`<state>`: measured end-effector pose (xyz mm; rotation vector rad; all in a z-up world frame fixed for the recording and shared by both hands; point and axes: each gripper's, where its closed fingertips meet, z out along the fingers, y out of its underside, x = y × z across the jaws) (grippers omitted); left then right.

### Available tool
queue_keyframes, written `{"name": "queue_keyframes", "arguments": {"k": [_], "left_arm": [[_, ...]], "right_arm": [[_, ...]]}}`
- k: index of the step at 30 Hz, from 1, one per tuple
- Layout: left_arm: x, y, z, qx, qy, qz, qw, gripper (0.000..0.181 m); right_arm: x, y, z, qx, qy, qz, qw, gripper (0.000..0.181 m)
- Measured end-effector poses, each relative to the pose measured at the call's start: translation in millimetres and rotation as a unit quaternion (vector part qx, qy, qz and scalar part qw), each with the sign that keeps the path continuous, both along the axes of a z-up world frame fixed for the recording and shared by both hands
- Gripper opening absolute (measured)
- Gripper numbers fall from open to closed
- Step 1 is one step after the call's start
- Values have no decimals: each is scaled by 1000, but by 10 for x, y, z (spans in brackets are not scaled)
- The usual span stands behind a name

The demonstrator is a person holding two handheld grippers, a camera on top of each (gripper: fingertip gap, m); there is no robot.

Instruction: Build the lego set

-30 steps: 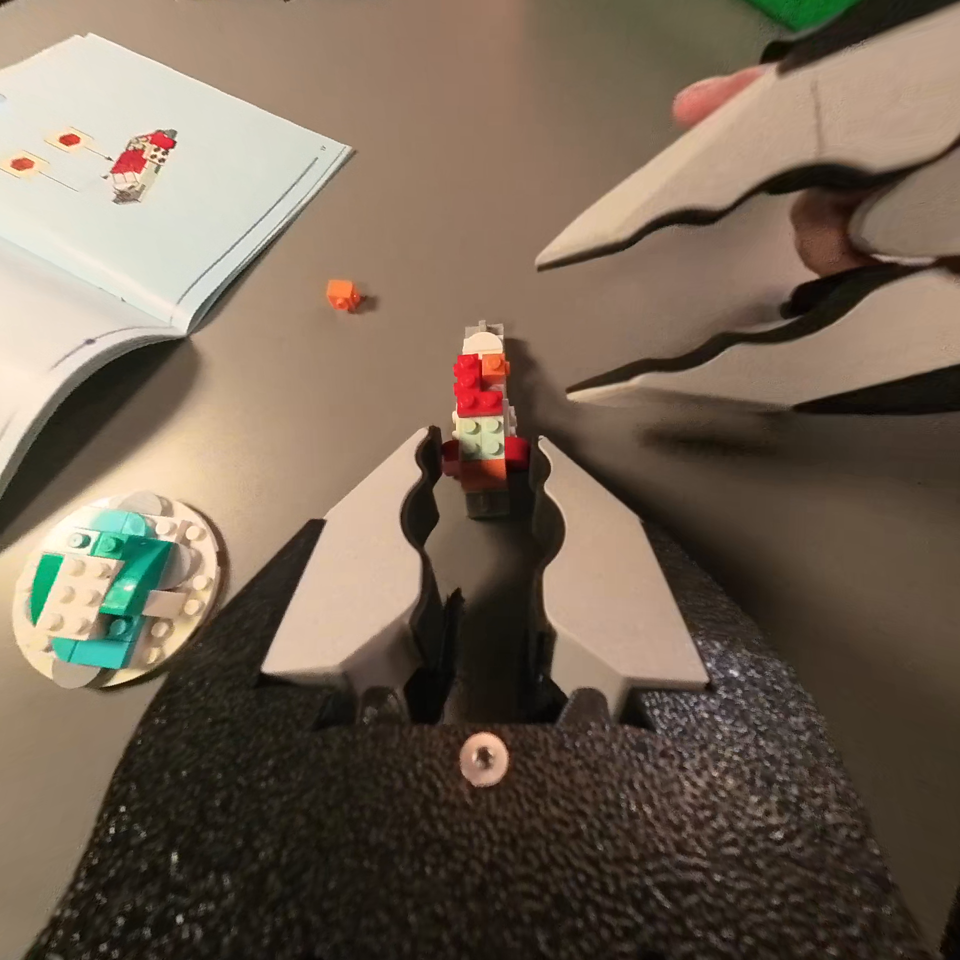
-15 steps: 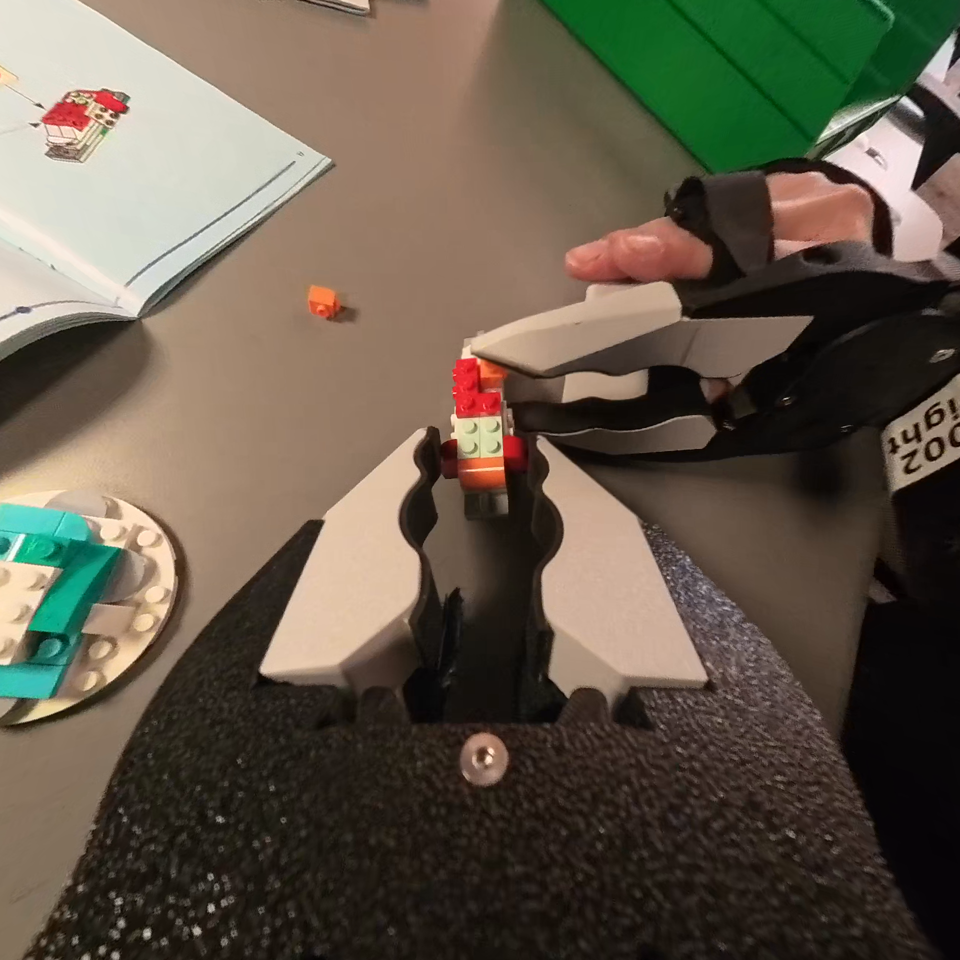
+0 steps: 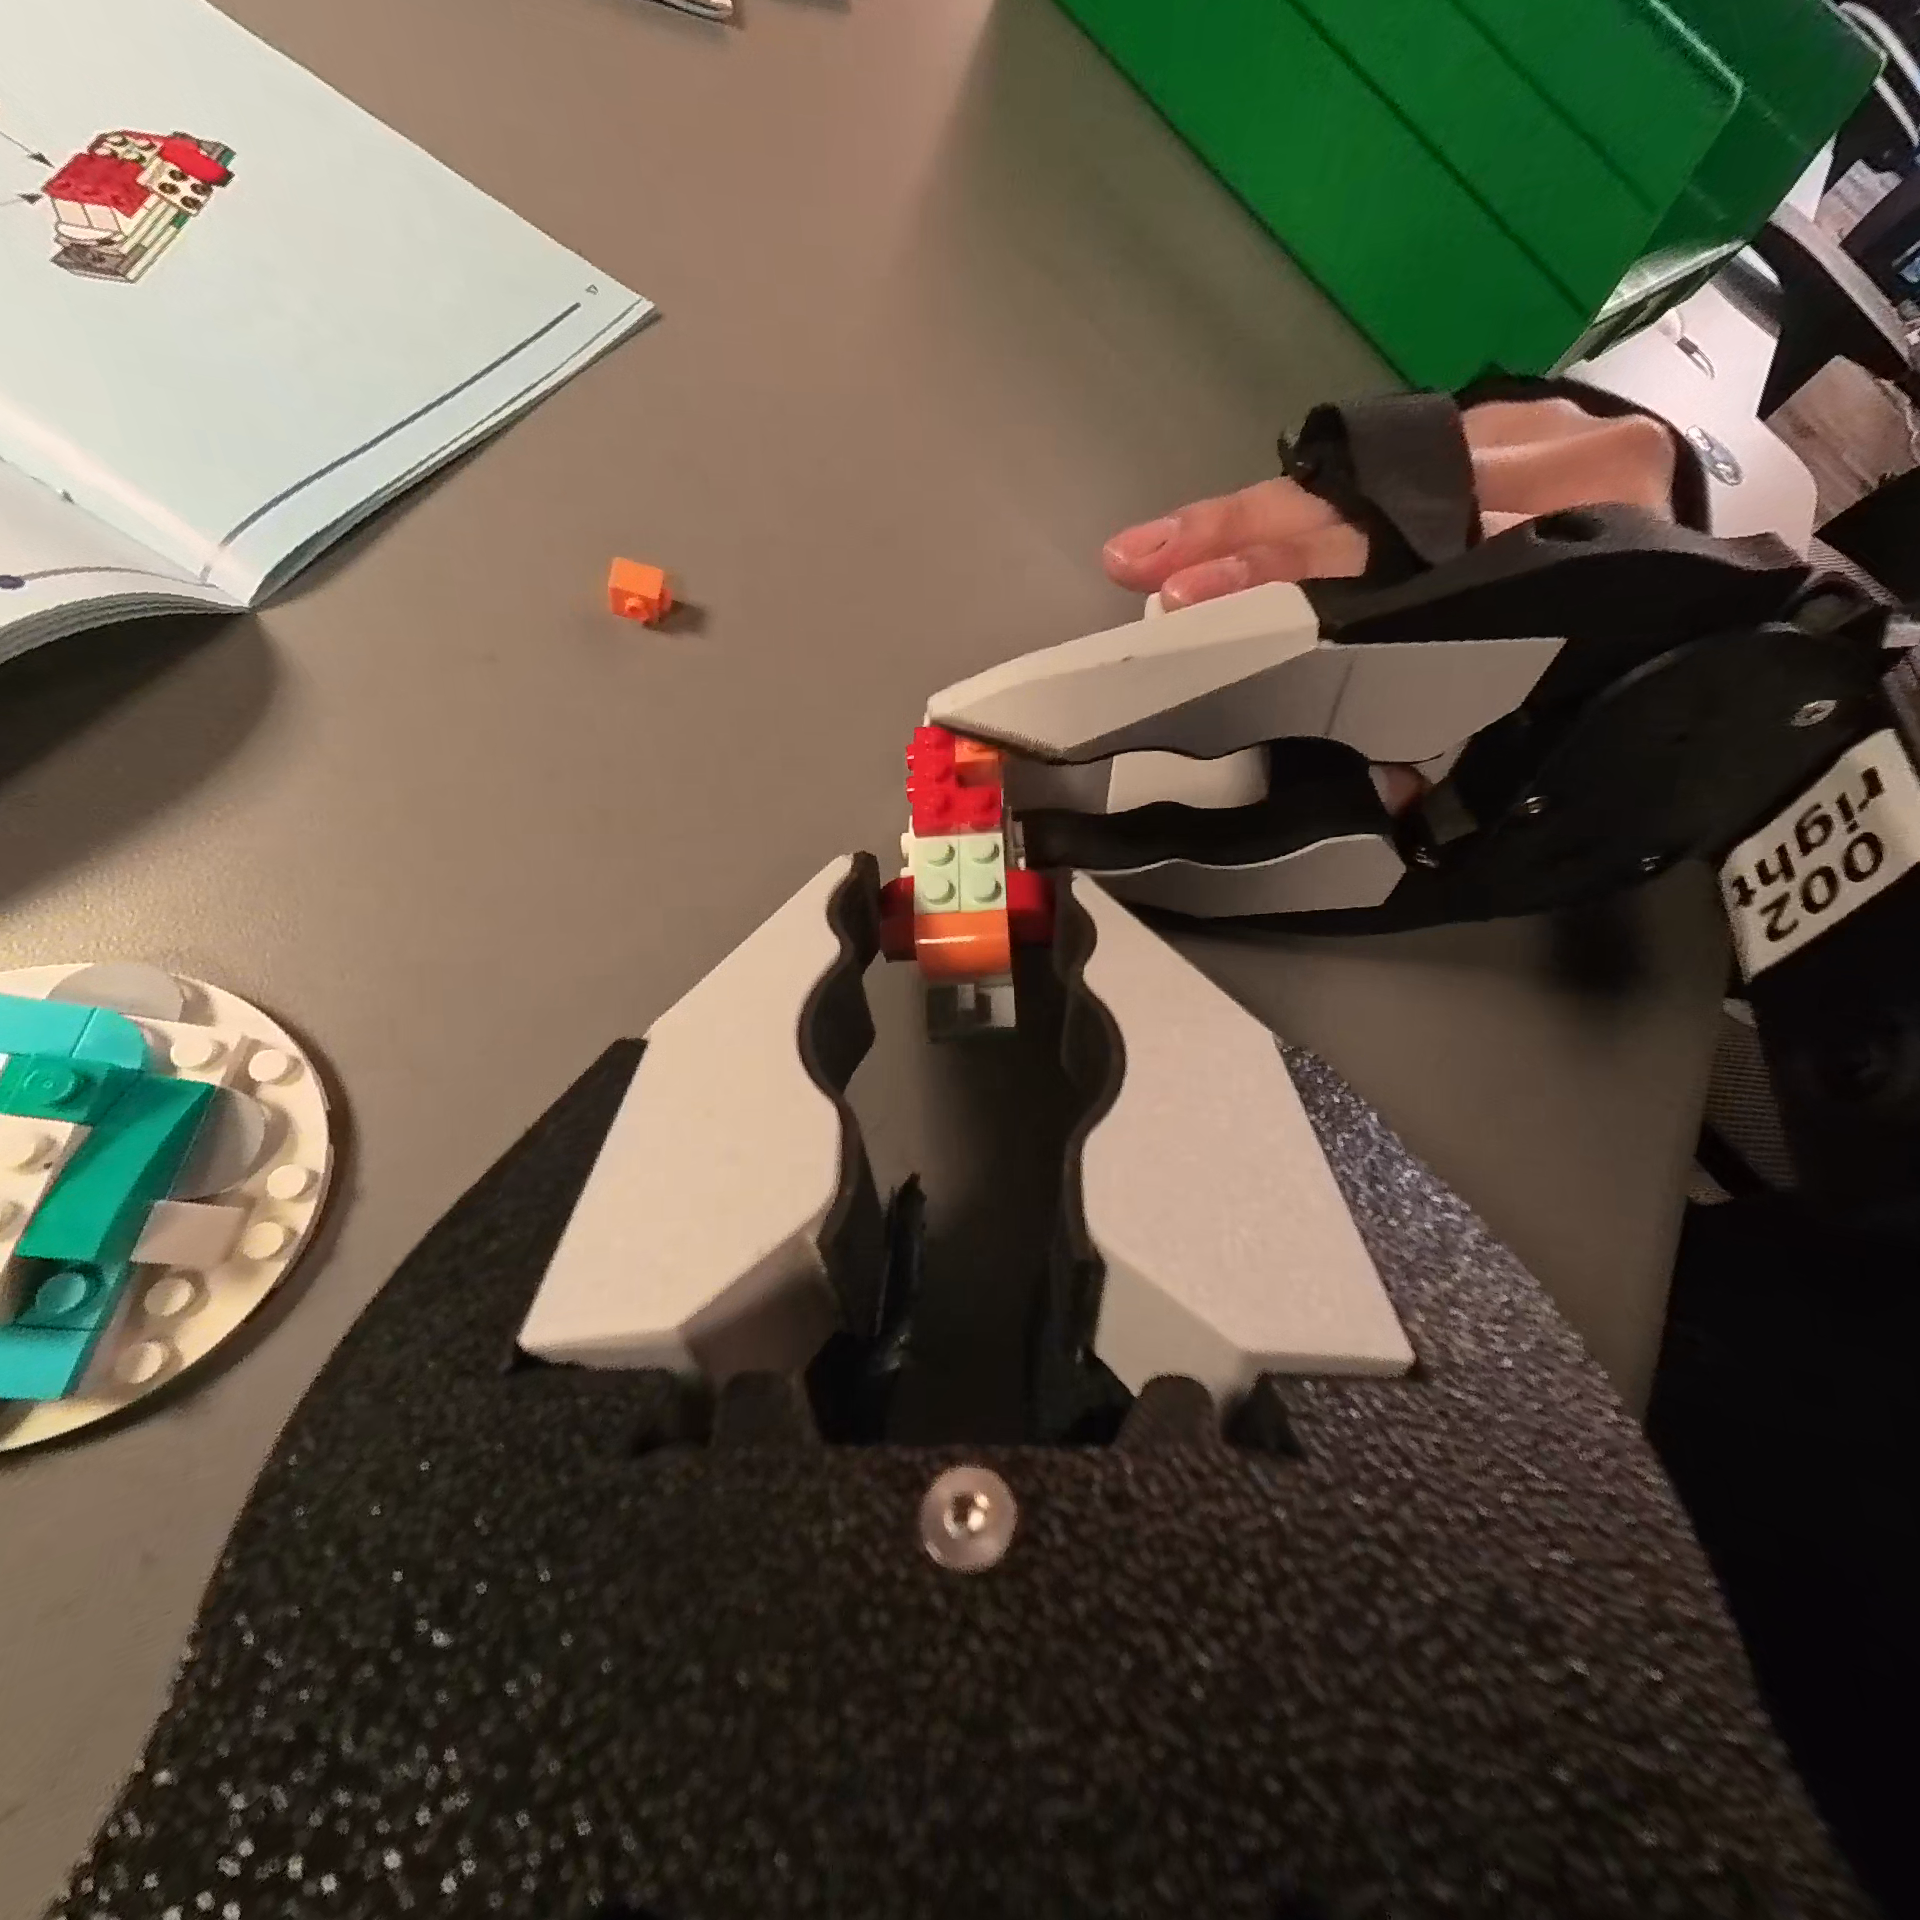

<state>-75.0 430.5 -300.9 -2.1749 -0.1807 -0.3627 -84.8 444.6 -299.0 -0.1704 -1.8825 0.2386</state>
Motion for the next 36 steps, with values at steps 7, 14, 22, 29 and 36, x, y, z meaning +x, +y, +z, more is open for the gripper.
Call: {"name": "queue_keyframes", "arguments": {"k": [7, 14, 22, 29, 36], "left_arm": [[14, -5, -20, 2, -20, -1, 1000, 31], [10, 0, -10, 3, -15, 0, 1000, 31], [1, 10, 24, 13, -23, 3, 1000, 31], [18, 3, -5, 10, -33, 0, 999, 31], [15, 4, -5, 11, -31, 0, 999, 31]], "right_arm": [[10, 4, -23, -19, -10, -6, 1000, 26], [9, 2, -26, -33, -11, -14, 999, 25], [2, 18, -13, -79, -23, -29, 996, 26], [11, 19, -25, -65, -28, -23, 997, 27], [12, 21, -34, -73, -24, -24, 997, 24]]}}
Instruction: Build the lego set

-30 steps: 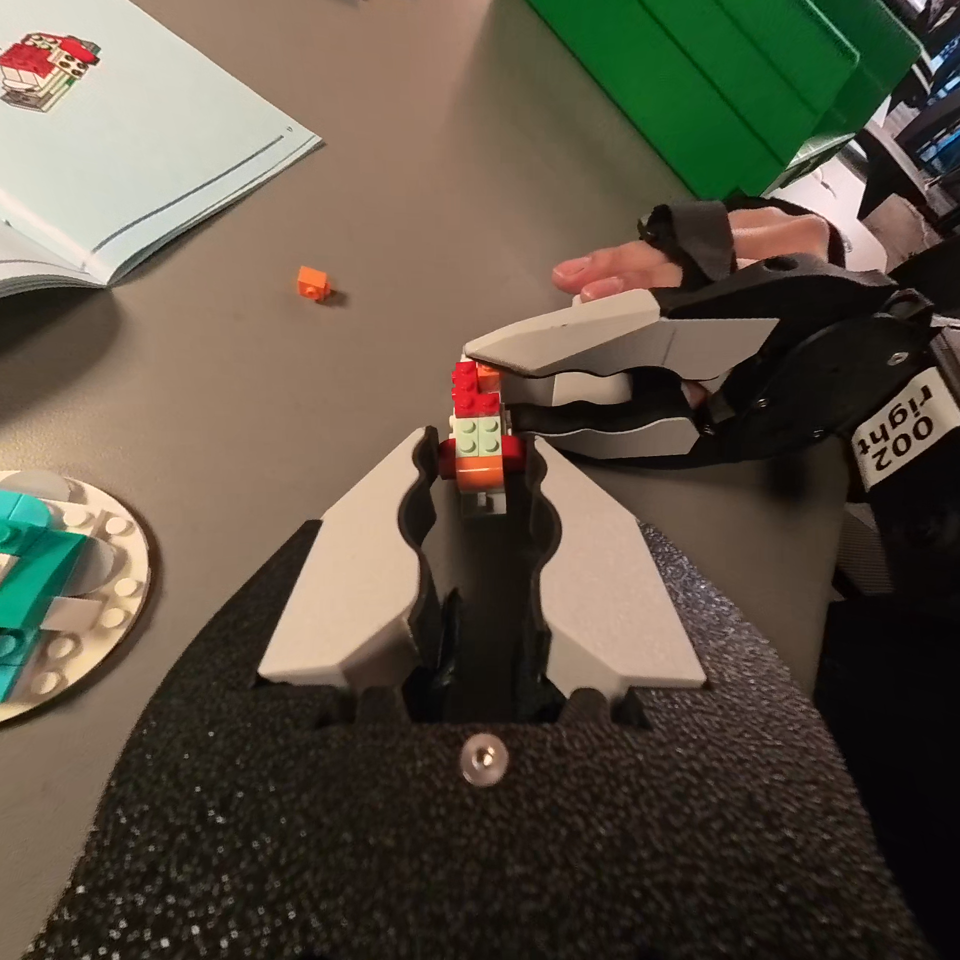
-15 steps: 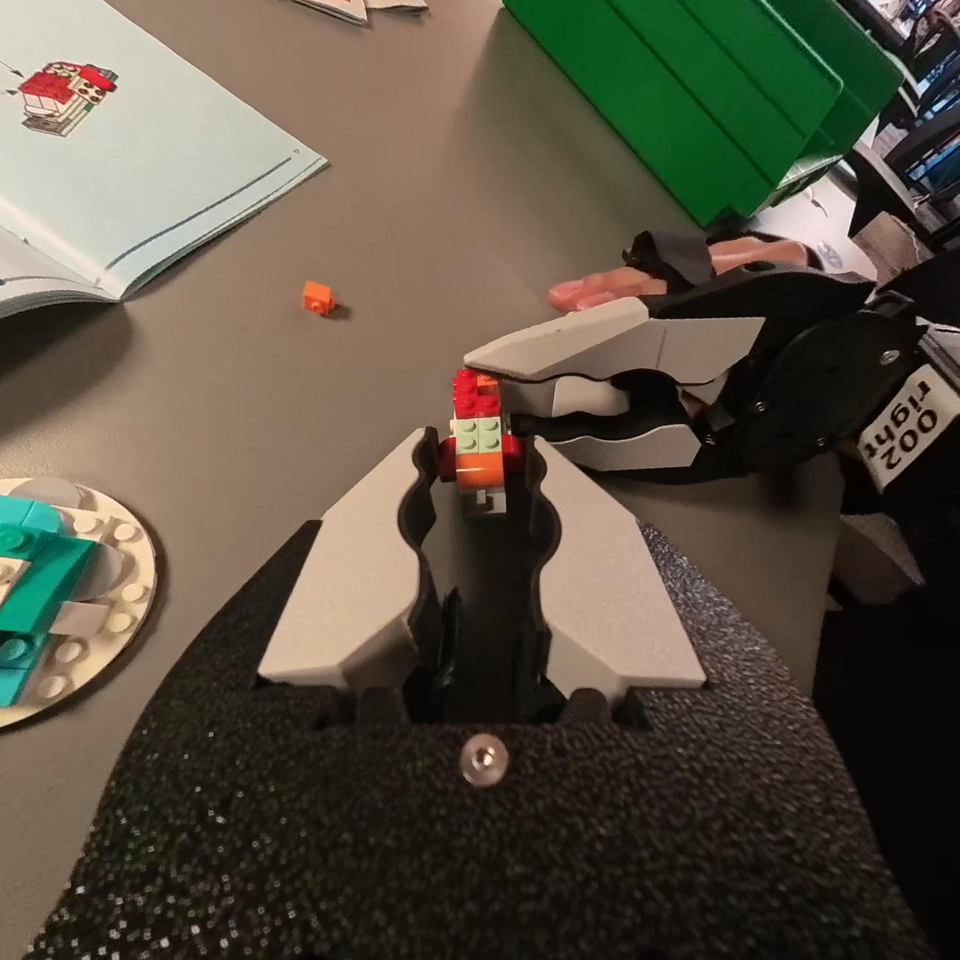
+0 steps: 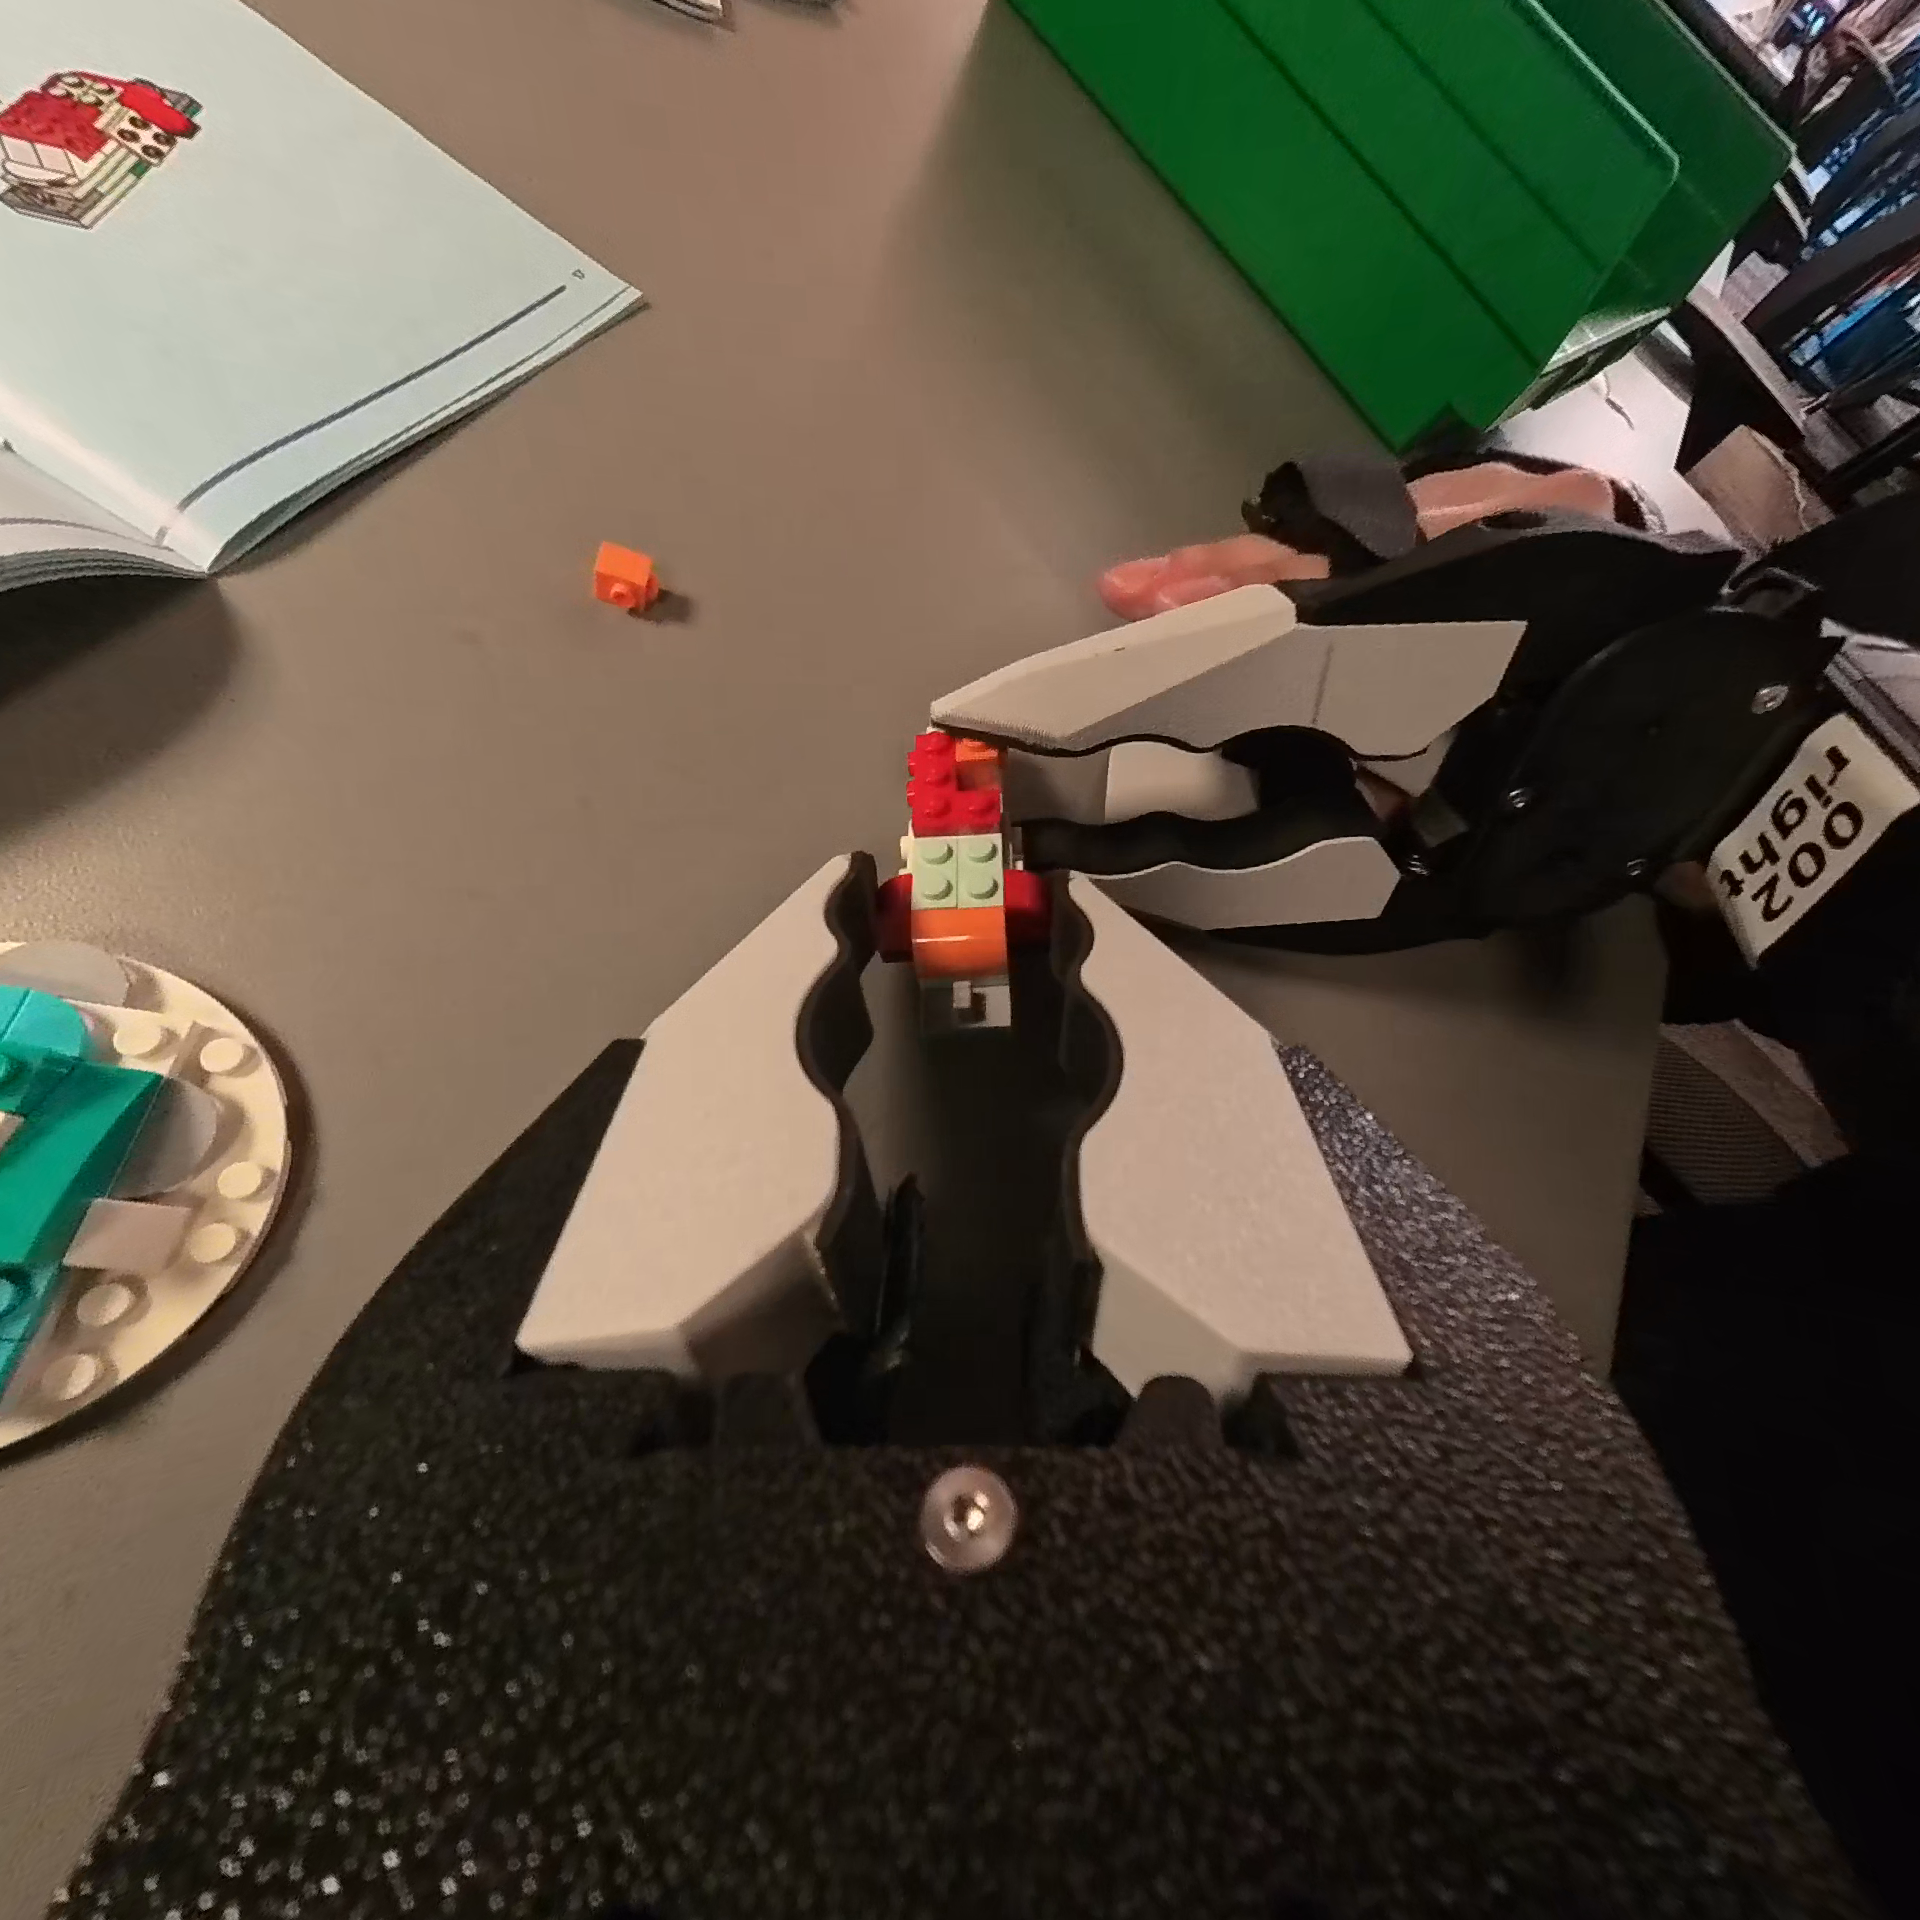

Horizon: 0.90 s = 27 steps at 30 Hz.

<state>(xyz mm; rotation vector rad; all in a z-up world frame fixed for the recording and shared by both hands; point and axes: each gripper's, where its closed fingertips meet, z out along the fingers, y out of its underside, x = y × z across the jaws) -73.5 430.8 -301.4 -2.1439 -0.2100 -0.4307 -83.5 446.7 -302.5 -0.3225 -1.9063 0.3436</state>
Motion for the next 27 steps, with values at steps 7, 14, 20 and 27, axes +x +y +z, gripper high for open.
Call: {"name": "queue_keyframes", "arguments": {"k": [7, 14, 20, 27], "left_arm": [[-6, 12, 34, 11, 1, 4, 1000, 31], [-164, -33, -53, -5, 75, 30, 997, 31], [-224, -95, -104, -15, 150, 35, 988, 31], [-220, -97, -113, -18, 203, 31, 978, 31]], "right_arm": [[-11, 3, 30, -20, 3, -4, 1000, 25], [98, -8, 142, -180, -52, 26, 982, 46], [-261, 362, 136, -386, -155, -120, 901, 29], [-591, 458, -112, -403, -224, -178, 869, 17]]}}
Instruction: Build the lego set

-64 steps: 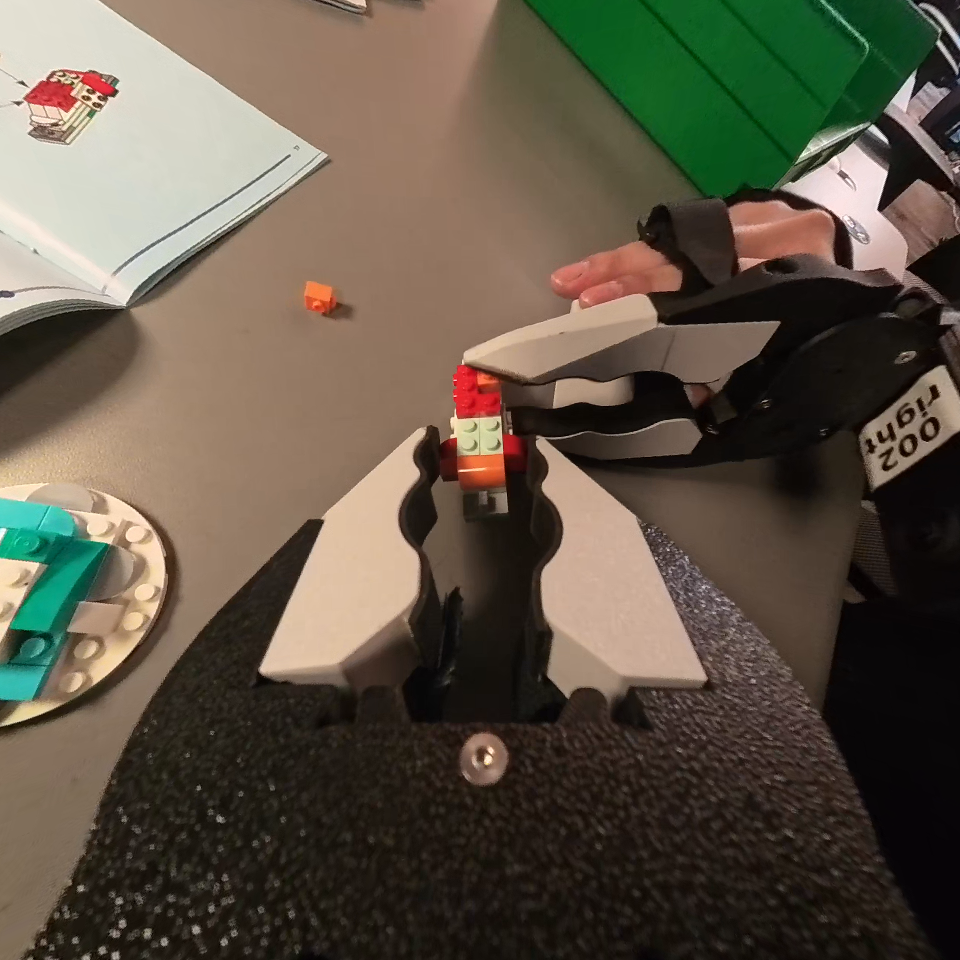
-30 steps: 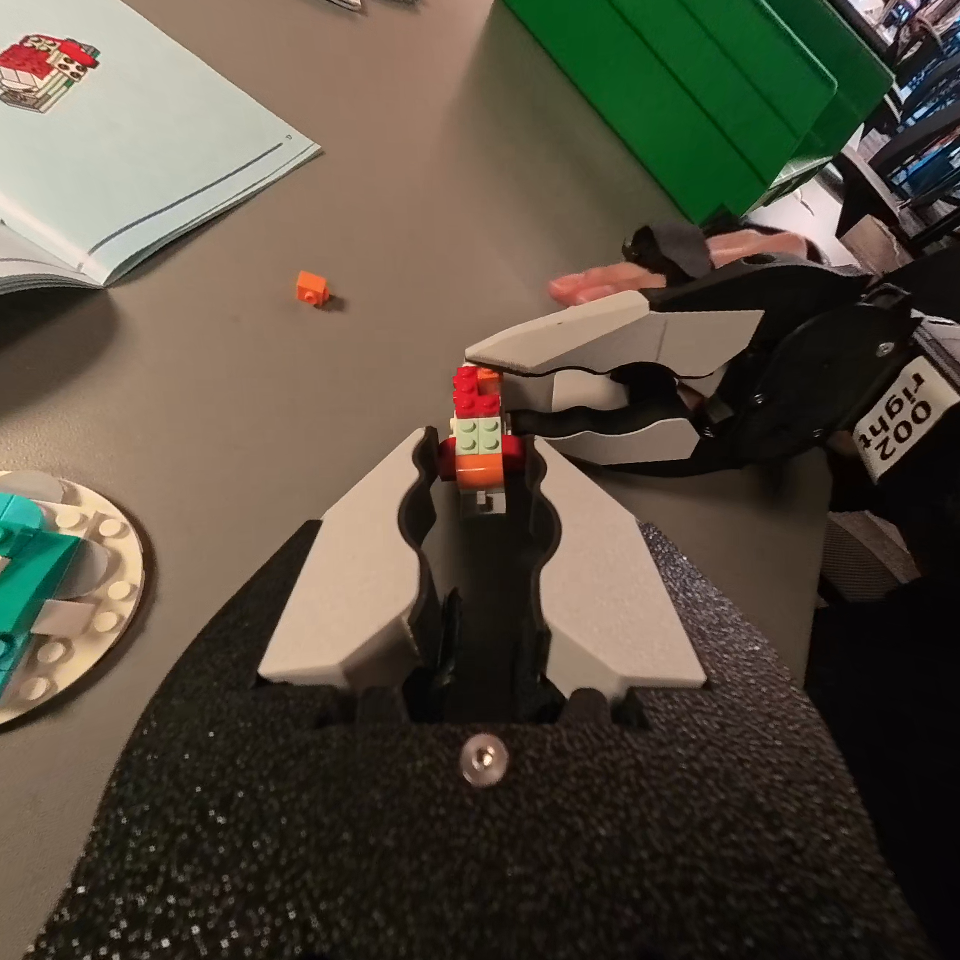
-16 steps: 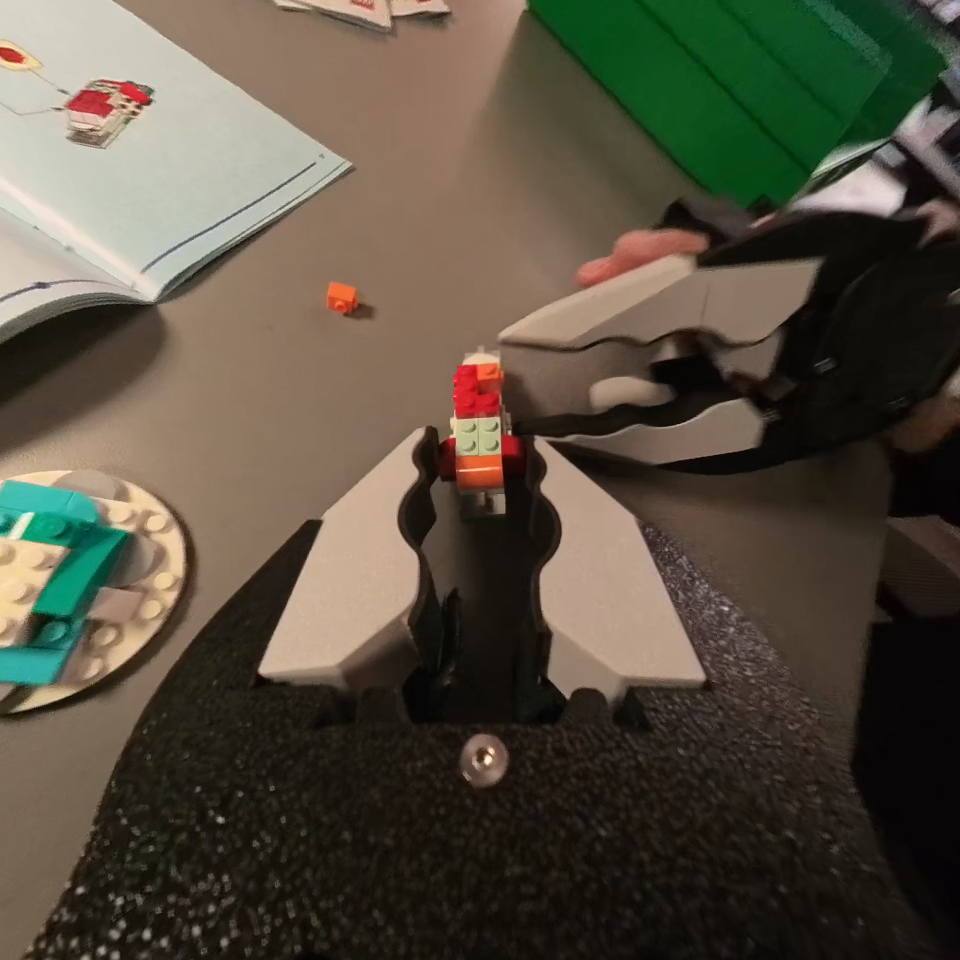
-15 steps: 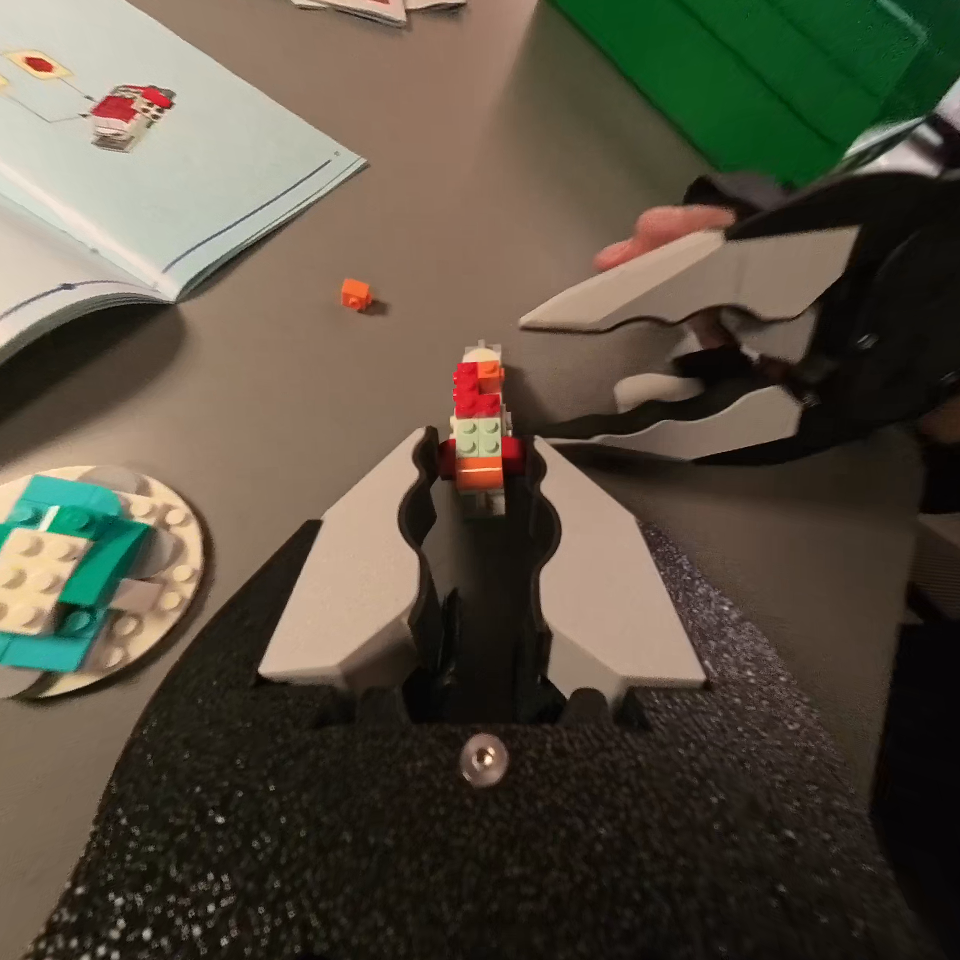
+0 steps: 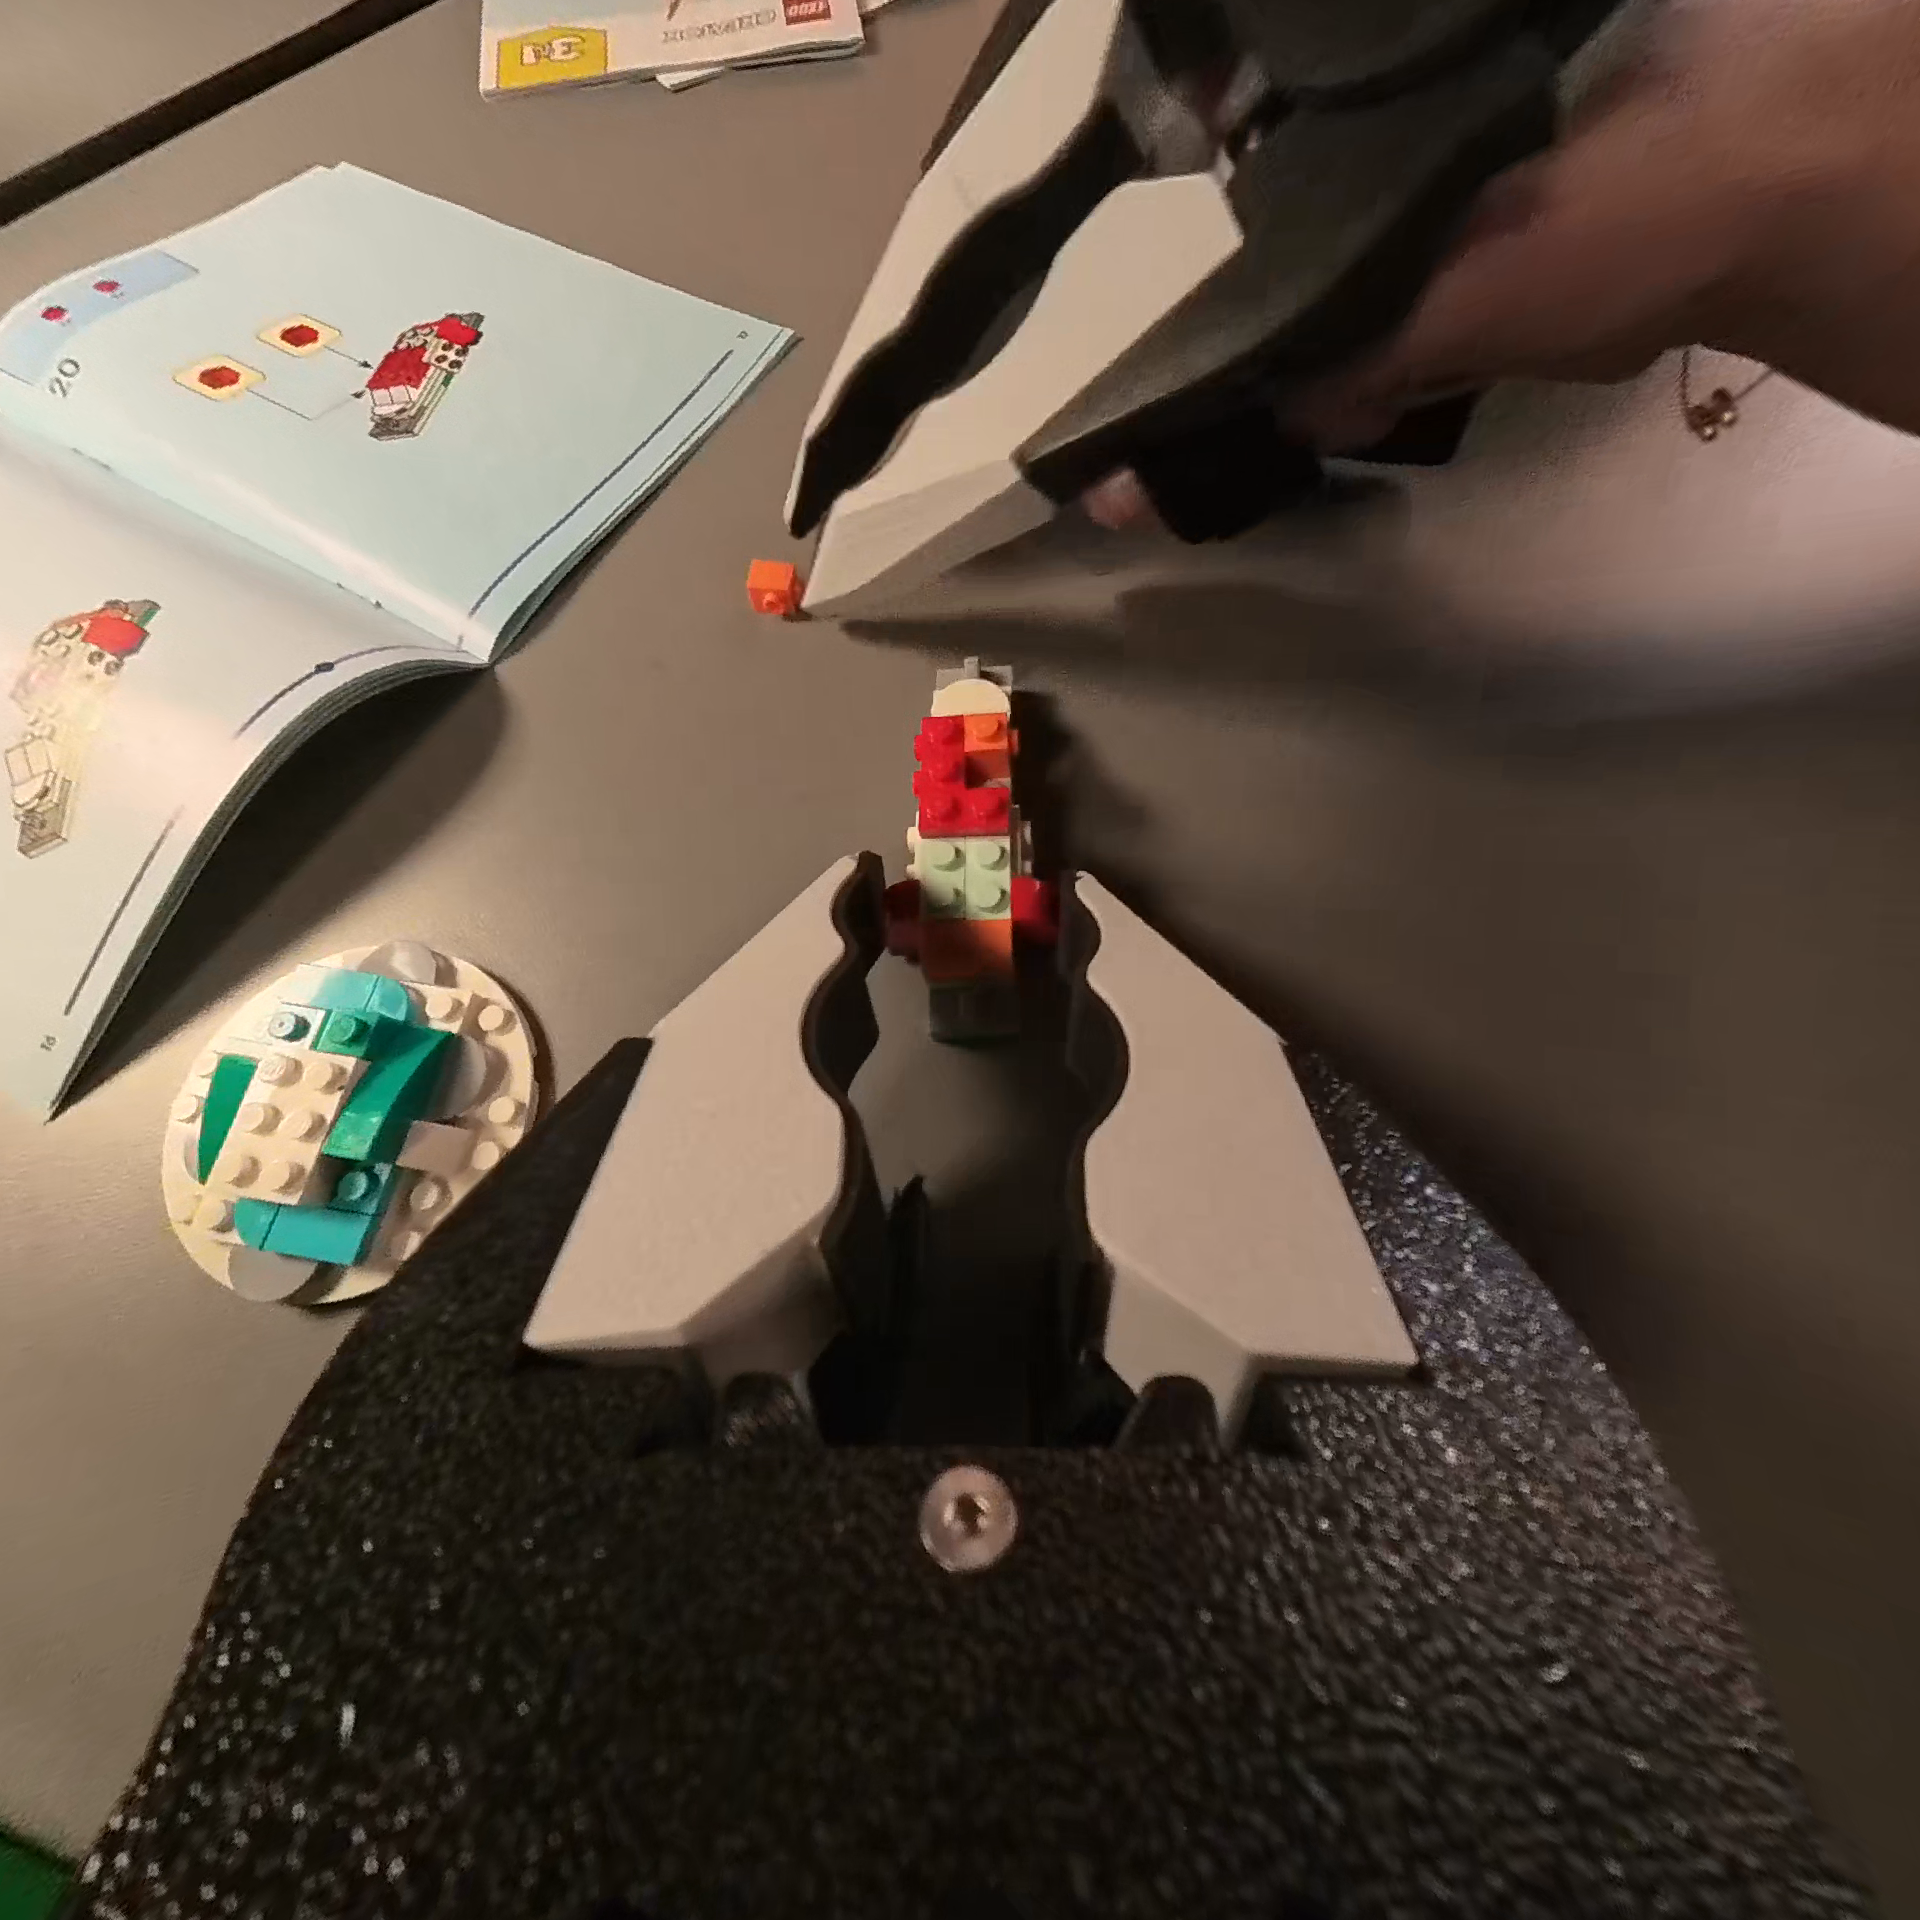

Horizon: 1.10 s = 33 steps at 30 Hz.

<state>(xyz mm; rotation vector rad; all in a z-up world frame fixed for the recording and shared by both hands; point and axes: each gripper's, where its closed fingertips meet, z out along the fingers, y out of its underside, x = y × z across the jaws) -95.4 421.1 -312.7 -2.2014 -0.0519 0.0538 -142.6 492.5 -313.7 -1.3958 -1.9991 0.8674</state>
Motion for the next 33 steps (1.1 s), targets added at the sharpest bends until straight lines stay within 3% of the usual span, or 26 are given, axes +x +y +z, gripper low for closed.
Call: {"name": "queue_keyframes", "arguments": {"k": [9, 13, 15, 18, 21, 24, 30, 31, 33], "left_arm": [[7, -13, -27, -10, 8, -6, 1000, 32], [17, -3, 1, -3, -4, -8, 1000, 45], [16, 13, 126, 29, -17, -7, 999, 48], [85, 39, 495, 128, -82, -22, 988, 48], [257, 43, 957, 238, -244, -67, 938, 64], [260, 38, 1063, 270, -272, -75, 920, 44], [341, 3, 1144, 298, -265, -101, 912, 6], [341, -1, 1139, 299, -266, -102, 911, 5], [321, -26, 1194, 317, -282, -103, 900, 5]], "right_arm": [[-43, -3, -31, 14, -12, -6, 1000, 10], [45, -21, 258, 114, 62, 81, 988, 8], [167, -174, 525, 201, 146, 169, 954, 8], [388, -399, 855, 372, 252, 262, 854, 8], [571, -609, 1050, 468, 316, 305, 767, 8], [680, -740, 1162, 509, 355, 323, 715, 8], [723, -813, 1185, 523, 358, 328, 701, 8], [723, -817, 1180, 505, 356, 325, 716, 8], [720, -827, 1233, 406, 351, 296, 790, 16]]}}
